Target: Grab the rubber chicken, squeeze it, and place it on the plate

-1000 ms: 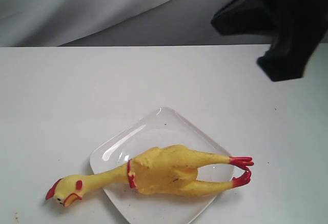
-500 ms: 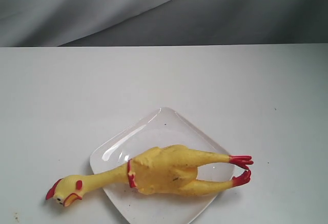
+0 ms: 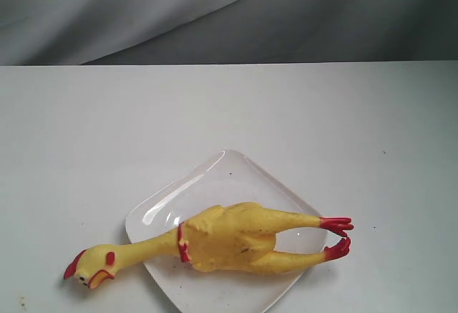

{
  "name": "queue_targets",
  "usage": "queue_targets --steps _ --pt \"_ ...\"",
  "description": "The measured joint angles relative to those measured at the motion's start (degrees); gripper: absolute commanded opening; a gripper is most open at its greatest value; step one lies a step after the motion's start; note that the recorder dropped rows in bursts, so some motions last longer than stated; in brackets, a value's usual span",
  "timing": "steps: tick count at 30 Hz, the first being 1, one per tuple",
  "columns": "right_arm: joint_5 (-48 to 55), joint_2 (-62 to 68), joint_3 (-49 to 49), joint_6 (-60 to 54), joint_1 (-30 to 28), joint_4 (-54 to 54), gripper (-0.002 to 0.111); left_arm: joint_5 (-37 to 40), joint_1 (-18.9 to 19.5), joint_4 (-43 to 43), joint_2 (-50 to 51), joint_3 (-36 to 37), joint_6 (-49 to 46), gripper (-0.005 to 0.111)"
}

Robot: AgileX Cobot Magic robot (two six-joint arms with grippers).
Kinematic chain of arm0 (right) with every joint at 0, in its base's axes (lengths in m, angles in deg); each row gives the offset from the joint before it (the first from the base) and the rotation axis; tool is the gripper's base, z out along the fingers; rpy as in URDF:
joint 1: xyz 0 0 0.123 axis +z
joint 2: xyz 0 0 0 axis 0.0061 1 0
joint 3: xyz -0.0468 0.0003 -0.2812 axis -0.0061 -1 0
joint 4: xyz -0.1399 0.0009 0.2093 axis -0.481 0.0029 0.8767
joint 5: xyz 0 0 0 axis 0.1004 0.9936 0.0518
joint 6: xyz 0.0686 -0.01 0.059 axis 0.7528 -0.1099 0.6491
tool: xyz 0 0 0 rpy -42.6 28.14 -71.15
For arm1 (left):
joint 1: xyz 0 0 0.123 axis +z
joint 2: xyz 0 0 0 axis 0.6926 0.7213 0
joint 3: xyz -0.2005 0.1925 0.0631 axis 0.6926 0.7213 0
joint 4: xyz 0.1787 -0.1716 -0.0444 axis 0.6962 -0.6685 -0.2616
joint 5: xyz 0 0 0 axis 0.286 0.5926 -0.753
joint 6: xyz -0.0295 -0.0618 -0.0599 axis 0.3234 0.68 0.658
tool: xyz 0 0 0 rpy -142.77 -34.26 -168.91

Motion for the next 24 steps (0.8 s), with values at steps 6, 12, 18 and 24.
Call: queue_targets --steps 6,12,18,24 --pt "0.6 0.0 0.0 0.4 0.0 0.0 0.000 0.0 0.0 0.0 0.0 0.0 0.0 0.000" --pt "0.6 0.0 0.0 0.4 0.0 0.1 0.000 0.0 0.0 0.0 0.0 0.0 0.0 0.000" --pt "-0.9 0.0 0.0 0.4 0.0 -1.7 0.000 0.0 0.0 0.0 0.0 0.0 0.0 0.000" --pt "-1.3 0.0 -0.6 10.5 -1.0 -15.4 0.000 0.0 0.0 0.0 0.0 0.0 0.0 0.000"
